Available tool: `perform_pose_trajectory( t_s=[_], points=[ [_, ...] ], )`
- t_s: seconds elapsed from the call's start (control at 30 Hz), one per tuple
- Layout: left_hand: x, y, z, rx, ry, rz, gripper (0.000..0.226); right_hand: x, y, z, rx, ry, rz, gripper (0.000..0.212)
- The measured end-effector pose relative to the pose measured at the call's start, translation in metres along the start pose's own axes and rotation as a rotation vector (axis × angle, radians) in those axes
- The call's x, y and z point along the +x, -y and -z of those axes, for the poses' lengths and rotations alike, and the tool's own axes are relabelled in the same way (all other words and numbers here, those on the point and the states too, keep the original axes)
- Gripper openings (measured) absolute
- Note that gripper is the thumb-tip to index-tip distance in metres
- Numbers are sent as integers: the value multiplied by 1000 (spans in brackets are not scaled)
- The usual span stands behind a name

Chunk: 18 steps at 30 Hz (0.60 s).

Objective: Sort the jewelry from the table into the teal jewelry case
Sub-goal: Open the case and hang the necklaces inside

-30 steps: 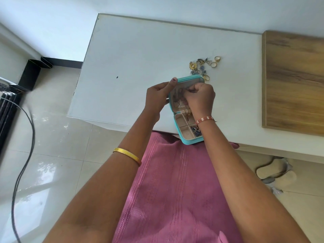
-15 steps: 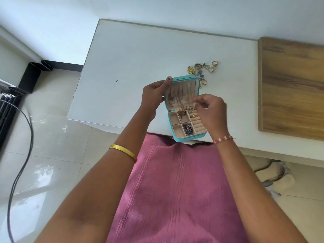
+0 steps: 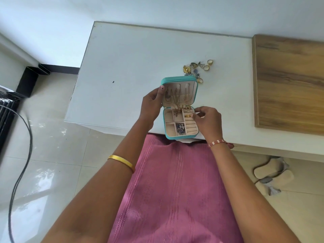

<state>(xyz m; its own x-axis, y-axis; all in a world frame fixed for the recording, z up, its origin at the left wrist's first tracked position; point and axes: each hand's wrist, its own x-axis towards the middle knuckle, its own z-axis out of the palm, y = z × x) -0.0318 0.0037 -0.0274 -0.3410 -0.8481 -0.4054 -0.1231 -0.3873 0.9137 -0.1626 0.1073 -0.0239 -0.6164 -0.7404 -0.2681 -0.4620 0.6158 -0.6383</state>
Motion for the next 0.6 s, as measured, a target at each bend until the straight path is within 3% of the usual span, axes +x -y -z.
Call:
perform_pose_trajectory(
  t_s=[0.27,0.6],
  points=[
    [13,-4,4,-82,-33,-9,27,19,17,-11,-34,-9,62,26],
    [36,-11,28,-2,-13,-33,27,45,43,-31,-13,-55,120,27]
  ],
)
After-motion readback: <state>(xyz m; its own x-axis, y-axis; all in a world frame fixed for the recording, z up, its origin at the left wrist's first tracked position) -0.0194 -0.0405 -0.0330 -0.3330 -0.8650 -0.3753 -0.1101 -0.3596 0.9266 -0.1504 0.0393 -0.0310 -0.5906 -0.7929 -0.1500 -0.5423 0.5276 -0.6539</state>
